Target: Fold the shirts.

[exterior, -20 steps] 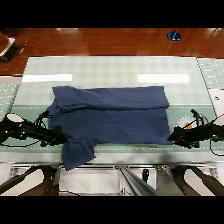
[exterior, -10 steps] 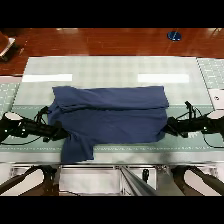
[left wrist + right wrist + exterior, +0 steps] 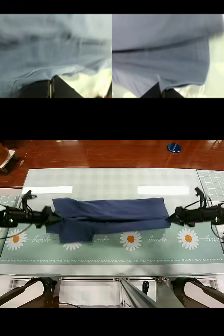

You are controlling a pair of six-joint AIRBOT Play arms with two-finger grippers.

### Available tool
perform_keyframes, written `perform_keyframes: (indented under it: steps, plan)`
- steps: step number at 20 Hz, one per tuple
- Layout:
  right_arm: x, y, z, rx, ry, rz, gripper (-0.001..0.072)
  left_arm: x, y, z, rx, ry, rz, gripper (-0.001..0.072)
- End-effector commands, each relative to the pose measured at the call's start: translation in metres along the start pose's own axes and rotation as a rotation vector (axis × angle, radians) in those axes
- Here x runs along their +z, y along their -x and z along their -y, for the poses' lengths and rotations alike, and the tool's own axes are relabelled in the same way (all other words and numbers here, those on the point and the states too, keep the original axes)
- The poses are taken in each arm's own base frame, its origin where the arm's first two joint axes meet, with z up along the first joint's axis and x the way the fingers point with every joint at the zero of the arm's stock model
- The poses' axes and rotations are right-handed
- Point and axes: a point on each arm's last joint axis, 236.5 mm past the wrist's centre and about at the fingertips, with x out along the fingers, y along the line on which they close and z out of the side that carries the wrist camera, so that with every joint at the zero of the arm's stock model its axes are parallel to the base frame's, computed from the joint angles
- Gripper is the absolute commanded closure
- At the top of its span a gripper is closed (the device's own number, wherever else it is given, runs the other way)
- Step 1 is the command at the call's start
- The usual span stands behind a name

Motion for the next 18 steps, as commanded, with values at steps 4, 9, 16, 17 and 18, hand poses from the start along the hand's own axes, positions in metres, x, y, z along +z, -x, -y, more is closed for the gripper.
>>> perform_keyframes:
  steps: [4,9,16,17,18]
  plan:
    - [0.077,-0.012,-0.012,0.096,-0.058,0.074,0.0691,0.070,-0.004,-0.005,0.020,0.036,0.113,0.0690]
    - [0.107,-0.037,-0.005,0.159,-0.116,0.076,0.0691,0.085,-0.042,-0.014,0.023,0.034,0.036,0.0690]
    - [0.114,-0.061,-0.001,0.131,-0.091,0.067,0.0302,0.086,-0.059,-0.008,0.032,-0.025,-0.078,0.0200]
    - [0.115,-0.049,0.000,0.142,-0.080,0.050,0.0301,0.085,-0.041,-0.021,0.078,-0.016,-0.107,0.0200]
    - [0.114,-0.032,0.003,0.152,-0.071,0.027,0.0302,0.082,-0.017,-0.040,0.147,0.002,-0.137,0.0200]
